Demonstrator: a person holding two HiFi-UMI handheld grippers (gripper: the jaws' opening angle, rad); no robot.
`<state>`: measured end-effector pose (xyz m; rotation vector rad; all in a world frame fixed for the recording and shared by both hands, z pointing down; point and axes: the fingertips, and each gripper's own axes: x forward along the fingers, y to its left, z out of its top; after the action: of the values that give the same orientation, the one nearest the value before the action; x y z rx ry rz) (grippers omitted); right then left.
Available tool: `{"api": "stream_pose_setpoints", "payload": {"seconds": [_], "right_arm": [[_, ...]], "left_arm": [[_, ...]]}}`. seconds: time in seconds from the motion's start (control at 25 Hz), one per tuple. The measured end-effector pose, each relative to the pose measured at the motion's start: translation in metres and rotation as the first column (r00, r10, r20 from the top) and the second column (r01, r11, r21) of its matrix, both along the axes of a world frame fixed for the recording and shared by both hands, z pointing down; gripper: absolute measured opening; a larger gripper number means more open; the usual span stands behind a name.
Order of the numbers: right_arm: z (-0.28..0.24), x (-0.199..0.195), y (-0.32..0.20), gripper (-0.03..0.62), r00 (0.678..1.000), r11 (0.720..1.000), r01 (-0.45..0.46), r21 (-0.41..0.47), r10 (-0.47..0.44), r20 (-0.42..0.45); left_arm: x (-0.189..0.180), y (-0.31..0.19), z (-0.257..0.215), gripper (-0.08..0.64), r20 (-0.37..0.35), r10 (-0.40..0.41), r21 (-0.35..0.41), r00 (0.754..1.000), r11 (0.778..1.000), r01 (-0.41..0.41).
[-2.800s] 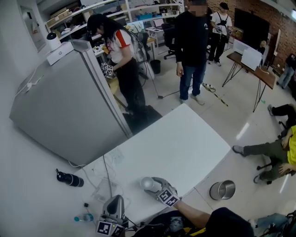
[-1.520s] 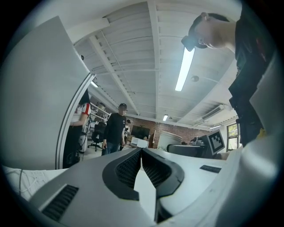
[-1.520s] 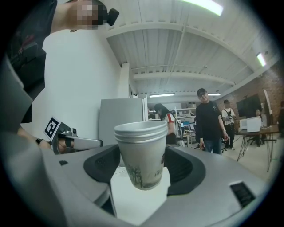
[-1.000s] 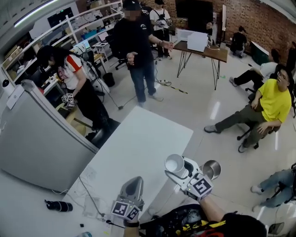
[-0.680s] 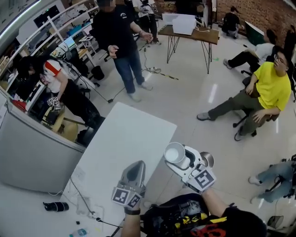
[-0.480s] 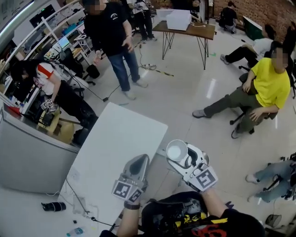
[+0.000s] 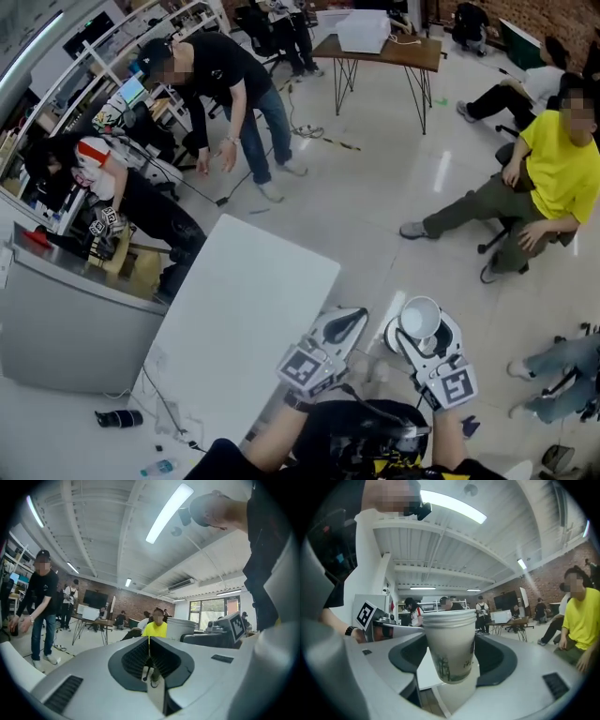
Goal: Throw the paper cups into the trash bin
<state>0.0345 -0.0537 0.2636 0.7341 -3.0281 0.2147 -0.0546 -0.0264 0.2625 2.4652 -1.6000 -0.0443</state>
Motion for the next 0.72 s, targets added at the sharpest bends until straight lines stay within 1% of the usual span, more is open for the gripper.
{"api": "stream_pose_setpoints", "payload": {"seconds": [0.12,0.16,0.28,0.36,0.44,0.52,0.72], "right_arm": [[0.022,0.028,0.003,0.325,0.996,0.997,-0.071,-0.039,0.069,-0.062],[0.034,0.031,0.004,0.325,0.993,0.995,-0.088,-0.051,0.084,-0.082],[0.068,0.016,-0.011,0.325,0.99,0.993,-0.095,-0.069,0.087,-0.109],[0.09,0.014,-0.014,0.325,0.987,0.987,-0.106,-0.121,0.09,-0.134],[0.116,0.02,-0.016,0.325,0.981,0.972,-0.141,-0.189,0.113,-0.155],[0.152,0.028,-0.022,0.325,0.976,0.954,-0.169,-0.248,0.127,-0.176],[0.274,0.043,-0.048,0.325,0.963,0.901,-0.226,-0.371,0.15,-0.222]], "left_arm": [[0.024,-0.005,0.027,0.014,-0.033,0.072,-0.046,0.997,0.996,-0.074],[0.026,-0.006,0.038,0.014,-0.035,0.091,-0.058,0.995,0.994,-0.093],[0.008,-0.025,0.053,0.014,0.001,0.11,-0.076,0.994,0.991,-0.11],[0.003,-0.032,0.068,0.014,-0.016,0.101,-0.091,0.995,0.991,-0.102],[0.007,-0.037,0.094,0.014,-0.049,0.104,-0.136,0.993,0.985,-0.11],[0.012,-0.044,0.132,0.014,-0.063,0.112,-0.204,0.992,0.971,-0.123],[0.024,-0.07,0.239,0.014,-0.043,0.158,-0.327,0.986,0.931,-0.163]]}}
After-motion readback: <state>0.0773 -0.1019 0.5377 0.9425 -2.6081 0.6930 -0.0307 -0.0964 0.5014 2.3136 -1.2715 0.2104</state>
